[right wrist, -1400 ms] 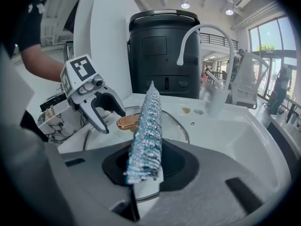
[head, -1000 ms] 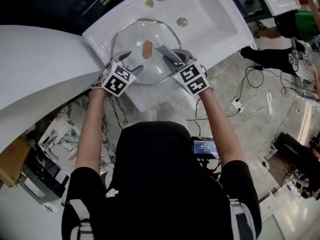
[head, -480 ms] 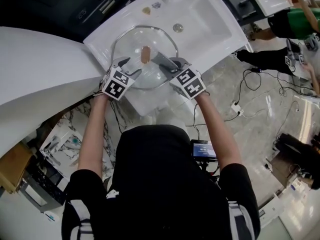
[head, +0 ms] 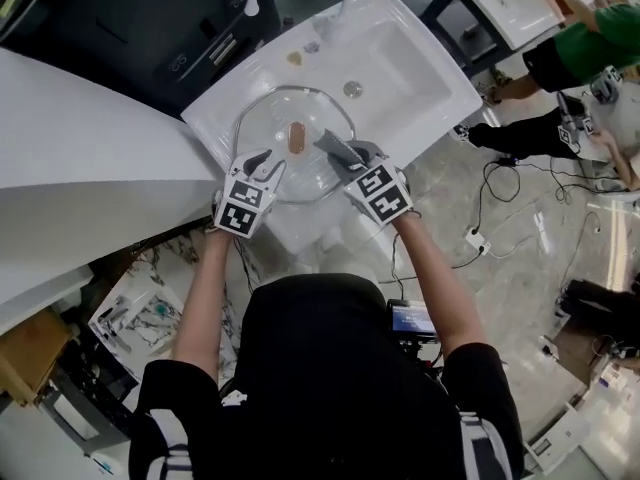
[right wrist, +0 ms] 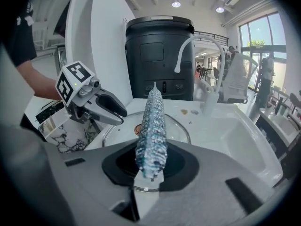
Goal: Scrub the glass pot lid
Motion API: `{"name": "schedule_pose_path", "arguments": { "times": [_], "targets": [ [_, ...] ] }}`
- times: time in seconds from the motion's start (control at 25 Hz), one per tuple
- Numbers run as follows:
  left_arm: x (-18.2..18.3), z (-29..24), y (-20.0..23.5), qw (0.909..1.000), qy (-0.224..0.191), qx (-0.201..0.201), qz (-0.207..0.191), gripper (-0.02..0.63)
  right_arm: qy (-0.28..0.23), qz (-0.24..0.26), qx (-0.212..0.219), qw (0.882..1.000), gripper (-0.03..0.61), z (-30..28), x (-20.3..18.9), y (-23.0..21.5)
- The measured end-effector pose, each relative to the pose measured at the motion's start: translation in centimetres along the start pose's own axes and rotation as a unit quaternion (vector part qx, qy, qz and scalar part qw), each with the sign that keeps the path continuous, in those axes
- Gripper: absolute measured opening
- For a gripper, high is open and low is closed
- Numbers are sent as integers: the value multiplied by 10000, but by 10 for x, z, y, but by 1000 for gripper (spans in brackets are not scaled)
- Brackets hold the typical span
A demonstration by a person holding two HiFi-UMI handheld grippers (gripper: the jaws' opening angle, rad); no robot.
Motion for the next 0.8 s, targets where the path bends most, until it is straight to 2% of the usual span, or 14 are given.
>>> {"name": "schedule_pose_path", "arguments": {
  "times": [0.16, 0.32, 0.64, 0.8],
  "targets": [
    [20, 26, -1, 9984, -379, 128, 398, 49, -196, -204, -363, 9989, 69, 16, 16, 2],
    [34, 55, -8, 9948, -803, 268, 567, 17, -386, -310, -551, 9973, 68, 34, 32, 12],
    [59, 109, -14, 9873, -1453, 328, 550, 9, -933, -39, -823, 9922, 67, 67, 72, 49],
    [69, 137, -24, 9836, -1749, 310, 315, 9, -1273, 59, -1034, 9864, 68, 88, 90, 70]
  ]
}}
Point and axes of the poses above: the fingertips, and each gripper's own axes: z backward along the fingers, y to its left, x out of its top, the point moved 7 cm from there along z, backward along the fingers, and after that the axes turned 2 degrees about y, right-handed, at the moved point
